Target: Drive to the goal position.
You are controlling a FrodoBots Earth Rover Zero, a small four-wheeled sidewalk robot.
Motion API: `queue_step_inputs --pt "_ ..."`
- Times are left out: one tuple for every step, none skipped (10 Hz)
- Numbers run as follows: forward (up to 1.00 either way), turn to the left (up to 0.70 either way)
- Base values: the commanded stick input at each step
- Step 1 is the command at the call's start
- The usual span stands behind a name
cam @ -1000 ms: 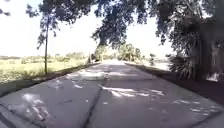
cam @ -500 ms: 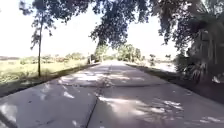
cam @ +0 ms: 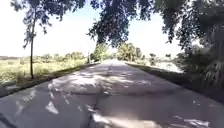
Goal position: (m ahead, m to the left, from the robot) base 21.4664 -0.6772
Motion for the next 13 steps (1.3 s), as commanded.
queue_step_inputs --pt "0.85 0.00" --pt "0.85 0.00" --pt "0.85 0.00" --pt "0.85 0.00" --pt "0.85 0.00" --pt "0.85 0.00" --pt "0.85 0.00" --pt "0.85 0.00" --pt "0.85 0.00" --pt "0.85 0.00" --pt "0.85 0.00" --pt "0.85 0.00" --pt "0.85 0.00"
